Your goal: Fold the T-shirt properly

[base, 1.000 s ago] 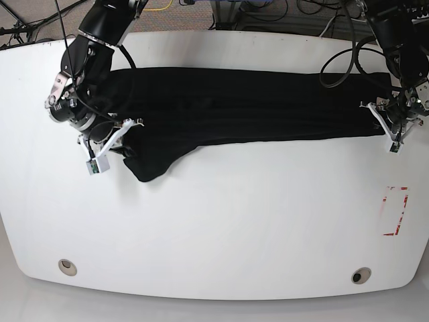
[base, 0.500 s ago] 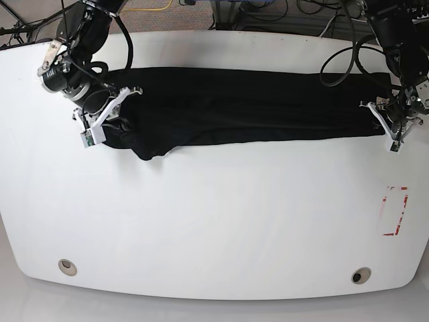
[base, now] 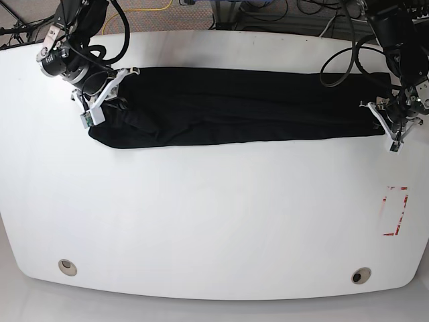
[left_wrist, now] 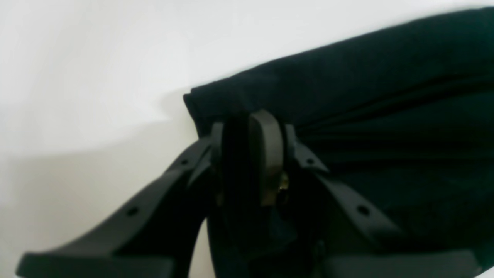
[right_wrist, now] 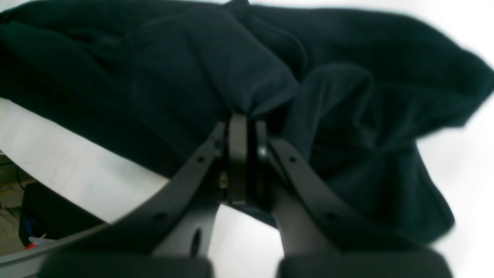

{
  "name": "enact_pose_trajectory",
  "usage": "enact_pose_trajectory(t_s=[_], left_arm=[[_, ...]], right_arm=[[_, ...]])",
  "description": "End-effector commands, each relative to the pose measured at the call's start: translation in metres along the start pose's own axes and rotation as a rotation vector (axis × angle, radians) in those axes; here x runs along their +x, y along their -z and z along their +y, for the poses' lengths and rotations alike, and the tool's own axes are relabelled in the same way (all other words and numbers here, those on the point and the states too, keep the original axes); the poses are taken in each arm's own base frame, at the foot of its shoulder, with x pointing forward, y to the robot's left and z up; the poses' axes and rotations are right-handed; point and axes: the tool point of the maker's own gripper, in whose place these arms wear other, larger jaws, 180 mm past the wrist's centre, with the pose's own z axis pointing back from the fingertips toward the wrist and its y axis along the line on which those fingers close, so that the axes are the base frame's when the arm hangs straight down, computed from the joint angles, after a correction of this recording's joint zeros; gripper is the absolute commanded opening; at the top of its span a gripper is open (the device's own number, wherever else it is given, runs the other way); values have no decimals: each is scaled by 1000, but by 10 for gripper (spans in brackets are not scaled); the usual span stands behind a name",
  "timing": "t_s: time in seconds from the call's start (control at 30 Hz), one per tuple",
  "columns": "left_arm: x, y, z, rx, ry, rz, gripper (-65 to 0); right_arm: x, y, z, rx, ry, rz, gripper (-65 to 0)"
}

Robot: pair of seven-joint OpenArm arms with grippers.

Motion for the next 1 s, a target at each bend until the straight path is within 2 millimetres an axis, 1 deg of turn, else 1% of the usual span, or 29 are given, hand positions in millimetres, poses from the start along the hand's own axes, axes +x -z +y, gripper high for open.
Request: enact_pose_trajectory(t_s=[0.0, 0.2, 0.27, 0.3, 0.4, 0.5, 0.57, 0.6, 0.67, 0.8, 0.87, 0.97], left_arm=[[-19, -2, 5, 19, 22, 94, -547], [-27, -2, 4, 17, 23, 109, -547], [-27, -2, 4, 17, 23, 109, -547], [-27, -2, 4, 16, 23, 109, -547], [-29, -2, 4, 15, 22, 114, -547], [-29, -2, 4, 15, 22, 114, -547], [-29, -1, 3, 14, 22, 113, -547], [-29, -1, 3, 14, 22, 113, -547], [-29, -1, 3, 14, 22, 113, -547], [-29, -1, 3, 14, 22, 113, -547], [-29, -1, 3, 14, 22, 113, -547], [-29, -1, 3, 14, 22, 112, -547]], right_arm=[[10, -14, -16, -55, -5, -45, -644], [8, -31, -40, -136, 33, -66, -640], [9, -36, -46, -159, 41, -75, -617], [8, -38, -49, -169, 44, -73, -585], [4, -40, -53, -191, 50, -62, -428], [1, -40, -56, -210, 47, -47, -285], [1, -40, -58, -219, 45, -40, -206], [1, -40, -58, -221, 44, -40, -184], [0, -41, -58, -223, 43, -39, -163], [2, -45, -60, -239, 52, -54, -163], [5, -45, -55, -237, 60, -72, -163], [14, -42, -41, -207, 52, -109, -163]])
